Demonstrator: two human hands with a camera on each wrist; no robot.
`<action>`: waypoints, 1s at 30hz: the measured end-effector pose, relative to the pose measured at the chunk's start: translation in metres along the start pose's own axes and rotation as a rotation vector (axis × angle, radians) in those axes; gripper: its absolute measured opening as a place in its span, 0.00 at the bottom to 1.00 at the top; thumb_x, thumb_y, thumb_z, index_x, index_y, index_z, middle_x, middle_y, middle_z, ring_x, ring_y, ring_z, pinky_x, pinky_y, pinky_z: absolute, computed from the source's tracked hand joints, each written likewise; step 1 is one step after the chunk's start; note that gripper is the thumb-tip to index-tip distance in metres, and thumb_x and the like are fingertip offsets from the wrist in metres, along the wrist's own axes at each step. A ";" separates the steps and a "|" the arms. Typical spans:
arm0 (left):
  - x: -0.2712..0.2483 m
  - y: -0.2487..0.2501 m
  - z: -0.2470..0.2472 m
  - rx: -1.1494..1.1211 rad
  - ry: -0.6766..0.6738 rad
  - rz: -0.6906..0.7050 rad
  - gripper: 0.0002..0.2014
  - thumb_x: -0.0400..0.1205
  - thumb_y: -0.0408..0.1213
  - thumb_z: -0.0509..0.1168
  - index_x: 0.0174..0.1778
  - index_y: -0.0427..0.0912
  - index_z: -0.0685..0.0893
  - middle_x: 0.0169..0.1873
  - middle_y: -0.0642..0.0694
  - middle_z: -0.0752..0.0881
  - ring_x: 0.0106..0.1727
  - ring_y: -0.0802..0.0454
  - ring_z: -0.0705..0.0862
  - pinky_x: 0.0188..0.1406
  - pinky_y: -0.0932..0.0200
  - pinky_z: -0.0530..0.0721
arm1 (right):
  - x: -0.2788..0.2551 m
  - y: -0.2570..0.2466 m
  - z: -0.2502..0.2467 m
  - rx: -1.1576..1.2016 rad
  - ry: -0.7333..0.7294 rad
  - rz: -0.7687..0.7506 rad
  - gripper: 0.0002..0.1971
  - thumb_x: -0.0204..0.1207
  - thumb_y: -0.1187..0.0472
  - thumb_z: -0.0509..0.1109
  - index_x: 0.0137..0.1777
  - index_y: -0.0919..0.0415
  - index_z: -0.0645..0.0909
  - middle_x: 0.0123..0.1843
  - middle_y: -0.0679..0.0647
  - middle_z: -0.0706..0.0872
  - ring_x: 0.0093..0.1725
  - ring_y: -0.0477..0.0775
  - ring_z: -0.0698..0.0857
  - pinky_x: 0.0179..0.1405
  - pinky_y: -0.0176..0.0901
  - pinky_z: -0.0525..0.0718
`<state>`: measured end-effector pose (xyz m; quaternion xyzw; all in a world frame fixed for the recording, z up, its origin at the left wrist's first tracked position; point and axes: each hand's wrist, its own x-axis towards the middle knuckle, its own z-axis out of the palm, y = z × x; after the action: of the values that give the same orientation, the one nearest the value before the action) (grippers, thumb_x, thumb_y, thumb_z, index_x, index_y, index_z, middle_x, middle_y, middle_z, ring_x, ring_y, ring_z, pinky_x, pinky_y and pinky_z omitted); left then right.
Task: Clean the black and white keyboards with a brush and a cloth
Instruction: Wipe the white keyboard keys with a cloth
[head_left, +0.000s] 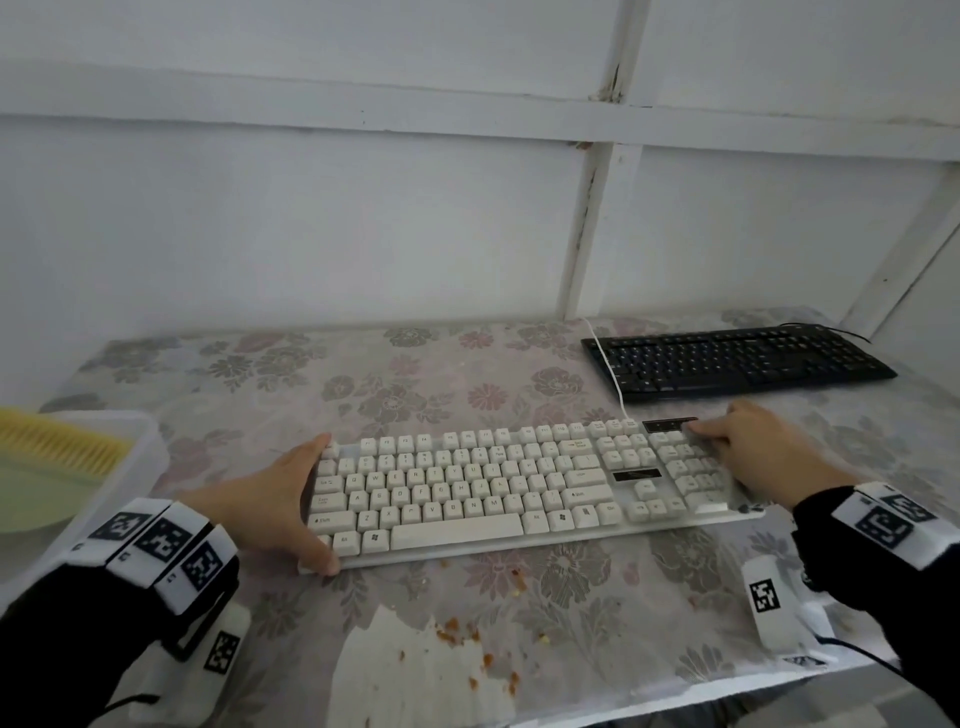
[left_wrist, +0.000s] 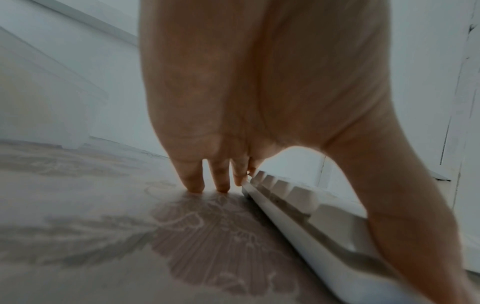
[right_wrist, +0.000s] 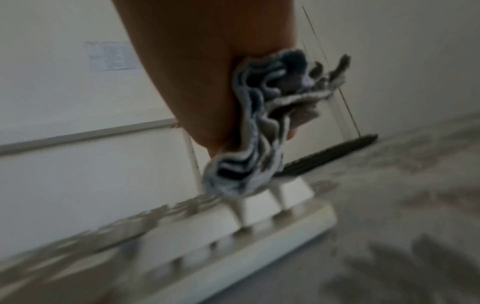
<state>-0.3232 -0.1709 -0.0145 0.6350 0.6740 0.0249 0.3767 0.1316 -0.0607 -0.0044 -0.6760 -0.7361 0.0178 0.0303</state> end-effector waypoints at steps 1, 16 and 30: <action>0.000 0.001 0.000 0.002 -0.004 -0.001 0.88 0.28 0.75 0.73 0.83 0.48 0.35 0.82 0.51 0.51 0.81 0.52 0.57 0.81 0.54 0.59 | 0.001 0.002 -0.003 -0.026 -0.014 0.034 0.13 0.84 0.54 0.61 0.61 0.47 0.86 0.44 0.51 0.74 0.41 0.57 0.80 0.43 0.44 0.77; 0.005 -0.006 0.000 -0.060 0.012 -0.050 0.78 0.50 0.51 0.87 0.83 0.49 0.34 0.80 0.52 0.58 0.77 0.54 0.64 0.75 0.60 0.63 | -0.039 -0.258 -0.006 0.232 -0.145 -0.637 0.14 0.84 0.55 0.60 0.61 0.50 0.86 0.45 0.50 0.72 0.43 0.53 0.79 0.47 0.40 0.74; 0.002 -0.006 -0.002 0.039 0.001 0.024 0.89 0.29 0.70 0.75 0.82 0.47 0.32 0.82 0.51 0.52 0.81 0.53 0.58 0.79 0.58 0.60 | -0.059 -0.299 0.008 -0.082 -0.076 -0.806 0.14 0.82 0.65 0.60 0.62 0.56 0.83 0.54 0.58 0.74 0.53 0.65 0.78 0.43 0.52 0.77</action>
<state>-0.3288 -0.1700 -0.0171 0.6503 0.6668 0.0168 0.3635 -0.1611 -0.1450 0.0061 -0.3331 -0.9427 0.0002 -0.0195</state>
